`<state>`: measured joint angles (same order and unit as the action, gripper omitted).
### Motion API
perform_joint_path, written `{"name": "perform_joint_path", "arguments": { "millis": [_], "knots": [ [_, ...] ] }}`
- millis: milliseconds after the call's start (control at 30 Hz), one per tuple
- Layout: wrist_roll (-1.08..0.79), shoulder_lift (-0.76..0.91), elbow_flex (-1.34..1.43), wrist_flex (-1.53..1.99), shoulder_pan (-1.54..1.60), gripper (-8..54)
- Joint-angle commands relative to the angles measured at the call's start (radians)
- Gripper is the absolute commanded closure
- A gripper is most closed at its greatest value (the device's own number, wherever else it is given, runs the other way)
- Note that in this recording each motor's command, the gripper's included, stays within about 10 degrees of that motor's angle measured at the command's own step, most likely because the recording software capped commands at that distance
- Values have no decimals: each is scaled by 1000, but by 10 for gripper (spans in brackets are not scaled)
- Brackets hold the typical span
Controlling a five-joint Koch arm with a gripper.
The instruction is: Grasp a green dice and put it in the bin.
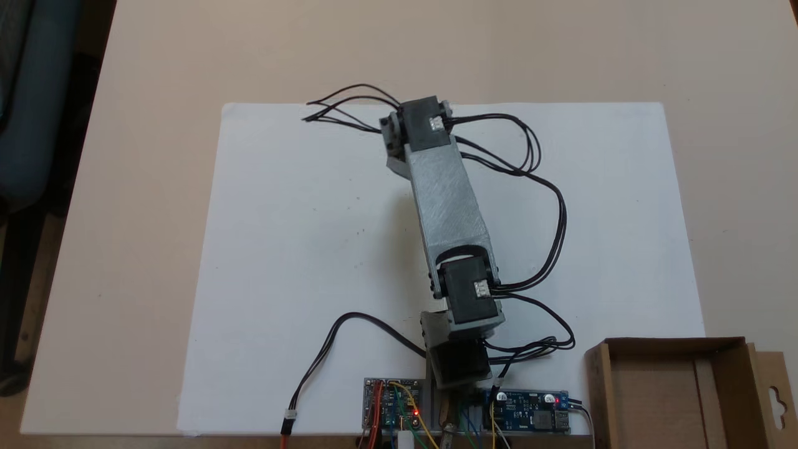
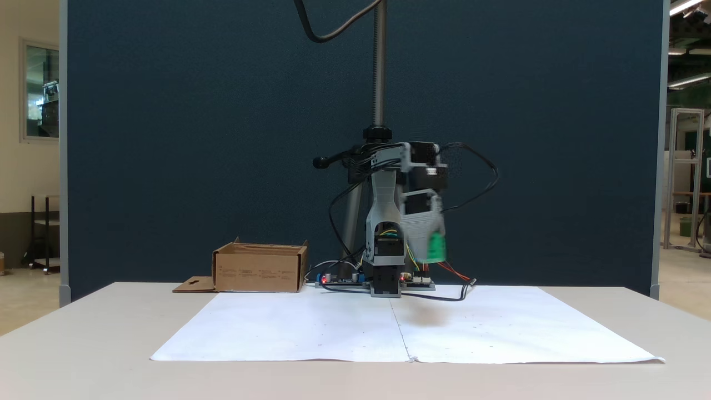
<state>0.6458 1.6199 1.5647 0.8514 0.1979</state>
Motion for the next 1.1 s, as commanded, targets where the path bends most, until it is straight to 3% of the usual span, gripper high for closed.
{"name": "perform_joint_path", "arguments": {
  "millis": [0, 400, 667, 1067],
  "knots": [
    [-153, 3, -101, 38, -74, 334],
    [-420, 15, -187, 195, -551, 334],
    [-526, -17, -431, 268, -1088, 334],
    [-854, -38, -454, 272, -1710, 334]
  ]
}}
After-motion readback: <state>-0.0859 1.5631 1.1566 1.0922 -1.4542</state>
